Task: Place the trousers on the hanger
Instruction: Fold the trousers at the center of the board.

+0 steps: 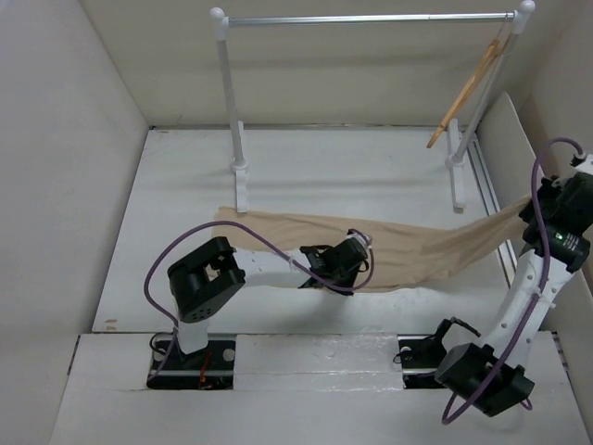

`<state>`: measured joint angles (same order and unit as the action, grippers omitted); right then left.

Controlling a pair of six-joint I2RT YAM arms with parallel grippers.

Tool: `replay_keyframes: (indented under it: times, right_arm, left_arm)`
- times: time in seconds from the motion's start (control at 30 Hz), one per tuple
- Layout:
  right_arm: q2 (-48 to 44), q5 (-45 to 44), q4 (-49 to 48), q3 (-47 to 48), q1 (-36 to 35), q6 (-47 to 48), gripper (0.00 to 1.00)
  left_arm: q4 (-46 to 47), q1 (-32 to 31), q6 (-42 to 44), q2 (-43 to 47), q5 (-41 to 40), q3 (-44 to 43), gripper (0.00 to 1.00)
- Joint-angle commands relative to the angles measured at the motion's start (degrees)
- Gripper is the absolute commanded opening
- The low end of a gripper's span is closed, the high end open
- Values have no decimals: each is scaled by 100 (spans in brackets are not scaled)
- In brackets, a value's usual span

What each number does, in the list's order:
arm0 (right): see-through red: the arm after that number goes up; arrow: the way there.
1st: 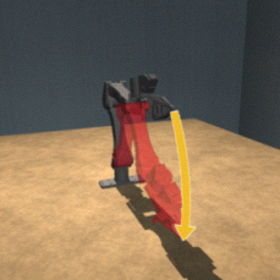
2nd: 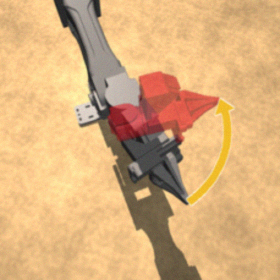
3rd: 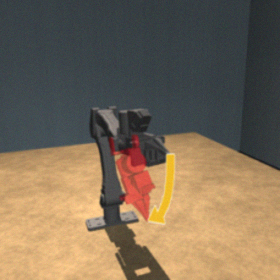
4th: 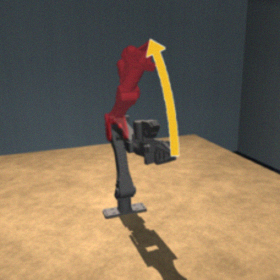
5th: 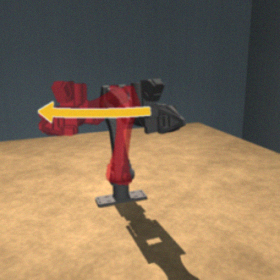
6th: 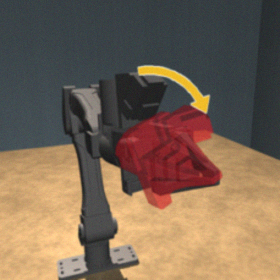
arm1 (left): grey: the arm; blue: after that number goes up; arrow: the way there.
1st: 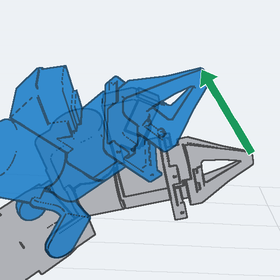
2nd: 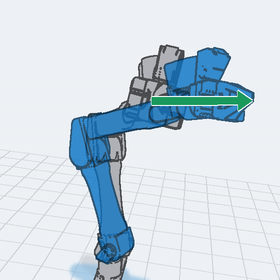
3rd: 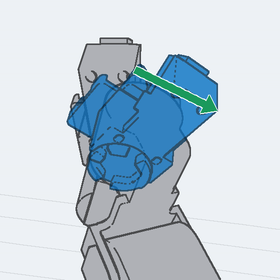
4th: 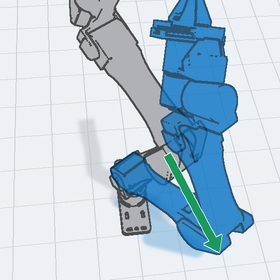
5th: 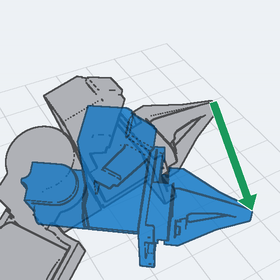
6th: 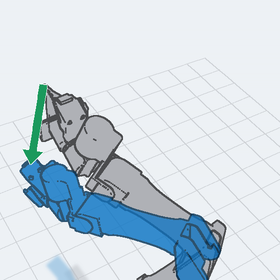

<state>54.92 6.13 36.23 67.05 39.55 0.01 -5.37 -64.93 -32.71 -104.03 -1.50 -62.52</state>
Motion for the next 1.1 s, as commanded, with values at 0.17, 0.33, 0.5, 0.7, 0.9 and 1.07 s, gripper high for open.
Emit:
replay_keyframes:
  times: [0.17, 0.33, 0.5, 0.7, 0.9, 1.07]
  right_arm:
    - [-209, 469, 7, -42, -2375, 8, 0]
    - [89, -383, -431, 133, -4602, -1000, 1]
    - [1195, -1586, -933, 826, -6817, -1530, 1]
    - [3523, -1729, -1592, 2495, -8559, -1733, 2]
    - [6010, -1169, -1514, 4482, -9685, -1882, 21]
    - [6682, -577, -1311, 4924, -10063, -1812, 76]
  left_arm:
    - [-656, 576, -78, 1734, -95, -164, 0]
    - [-1291, 2146, 159, 3464, -343, -488, 4]
    - [-1687, 3625, 405, 4162, -79, -893, 6]
    - [-1731, 4760, 441, 4391, 387, -1051, 6]
    - [-1898, 4814, 388, 4681, 387, -1209, 6]
    - [-2389, 4814, 484, 4778, -1335, -1526, 10]
